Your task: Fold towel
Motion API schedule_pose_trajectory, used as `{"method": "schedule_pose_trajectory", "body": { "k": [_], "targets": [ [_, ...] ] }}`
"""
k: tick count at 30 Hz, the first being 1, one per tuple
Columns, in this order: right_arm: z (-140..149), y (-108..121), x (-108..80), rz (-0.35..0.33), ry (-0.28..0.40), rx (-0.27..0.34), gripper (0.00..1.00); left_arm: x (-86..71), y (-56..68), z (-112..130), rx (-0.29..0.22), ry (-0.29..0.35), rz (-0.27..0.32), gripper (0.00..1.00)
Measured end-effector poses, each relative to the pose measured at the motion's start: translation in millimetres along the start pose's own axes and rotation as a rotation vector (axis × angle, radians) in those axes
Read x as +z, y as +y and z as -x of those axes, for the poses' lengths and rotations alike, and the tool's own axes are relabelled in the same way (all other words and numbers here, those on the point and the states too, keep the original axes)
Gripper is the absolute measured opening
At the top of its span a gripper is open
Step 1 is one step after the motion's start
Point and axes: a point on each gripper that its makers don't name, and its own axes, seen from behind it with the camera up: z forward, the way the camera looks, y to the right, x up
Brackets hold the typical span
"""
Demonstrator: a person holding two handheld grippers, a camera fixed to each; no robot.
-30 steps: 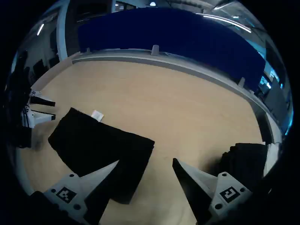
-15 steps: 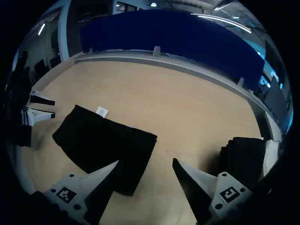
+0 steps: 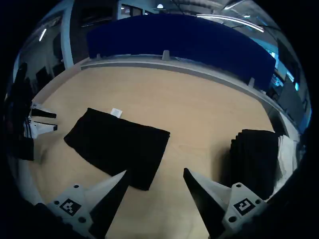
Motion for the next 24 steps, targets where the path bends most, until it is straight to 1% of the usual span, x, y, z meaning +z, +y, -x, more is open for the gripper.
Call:
{"method": "schedule_pose_trajectory", "body": {
  "k": [3,6,15,20,24],
  "targets": [
    [3,-5,-0.5,-0.027,-0.002,-0.019,1.00,-6.9,-1.9,4,-0.012,0.002,-0.013,0.93],
    [5,-11,-0.6,-0.055,-0.005,-0.051,1.00,-15.1,-5.3,8,-0.027,0.006,-0.032,0.93],
    [16,-26,-3.8,-0.146,-0.038,-0.170,1.00,-45.6,-16.4,27,-0.053,0.013,-0.097,0.94],
    [21,-31,-2.6,-0.171,-0.060,-0.223,1.00,-61.9,-19.7,44,-0.072,0.001,-0.121,0.93],
    [25,-32,0.6,-0.183,-0.077,-0.247,0.97,-71.4,-21.9,54,-0.093,-0.009,-0.134,0.93]
  ]
}}
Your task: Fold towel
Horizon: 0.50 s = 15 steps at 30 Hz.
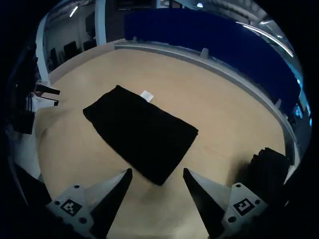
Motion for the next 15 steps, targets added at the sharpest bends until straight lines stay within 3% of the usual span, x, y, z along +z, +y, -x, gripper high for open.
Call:
{"method": "schedule_pose_trajectory", "body": {
  "k": [15],
  "targets": [
    [25,-4,21.4,-0.042,-0.077,-0.024,0.66,-29.2,-10.8,17,-0.045,0.007,-0.035,0.93]
  ]
}}
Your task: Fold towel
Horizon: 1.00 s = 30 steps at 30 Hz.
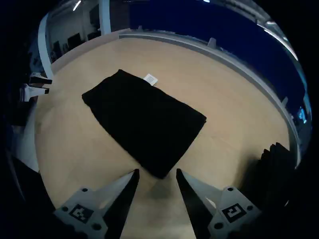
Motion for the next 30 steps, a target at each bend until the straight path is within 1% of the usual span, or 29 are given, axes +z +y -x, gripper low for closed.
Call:
{"method": "schedule_pose_trajectory", "body": {
  "k": [5,11,13,17,21,23,25,30],
  "targets": [
    [1,1,4.0,-0.007,-0.009,0.002,0.55,-6.9,-3.4,2,-0.007,0.003,-0.006,0.94],
    [3,1,6.8,-0.011,-0.023,-0.007,0.55,-10.8,-6.2,2,-0.016,0.005,-0.009,0.94],
    [4,1,7.0,-0.011,-0.027,-0.011,0.49,-11.3,-6.5,2,-0.018,0.005,-0.008,0.94],
    [6,2,7.4,-0.007,-0.034,-0.014,0.32,-11.8,-6.6,2,-0.016,0.006,-0.007,0.93],
    [8,2,8.1,-0.009,-0.039,-0.008,0.21,-12.3,-6.2,1,-0.014,0.006,-0.006,0.94],
    [8,3,8.5,-0.008,-0.039,-0.002,0.12,-12.3,-5.8,0,-0.015,0.007,-0.004,0.93],
    [9,3,8.8,-0.009,-0.040,0.001,0.08,-12.1,-5.8,1,-0.017,0.007,-0.003,0.93],
    [8,2,8.2,-0.011,-0.037,-0.001,0.05,-12.6,-6.5,2,-0.018,0.006,-0.004,0.93]
  ]
}}
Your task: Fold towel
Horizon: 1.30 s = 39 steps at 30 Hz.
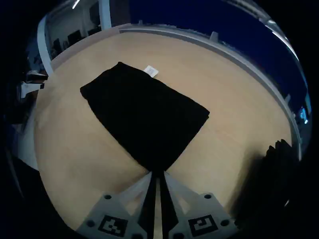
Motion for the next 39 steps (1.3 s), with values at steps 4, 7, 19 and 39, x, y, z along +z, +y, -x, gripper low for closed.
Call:
{"method": "schedule_pose_trajectory", "body": {
  "k": [4,7,19,39],
  "targets": [
    [-6,1,-3.0,0.008,0.011,-0.009,0.04,-1.4,-0.5,0,0.000,0.000,0.001,0.93],
    [-13,2,-7.8,0.013,0.023,-0.015,0.04,-2.6,-0.9,-1,0.000,0.001,0.001,0.94],
    [-70,-2,-36.9,0.011,0.101,-0.094,0.04,-6.2,-2.8,-11,-0.024,0.024,-0.002,0.93],
    [-138,-22,-40.1,-0.004,0.157,-0.198,0.04,-16.2,-10.1,-17,-0.071,0.054,0.003,0.93]
  ]
}}
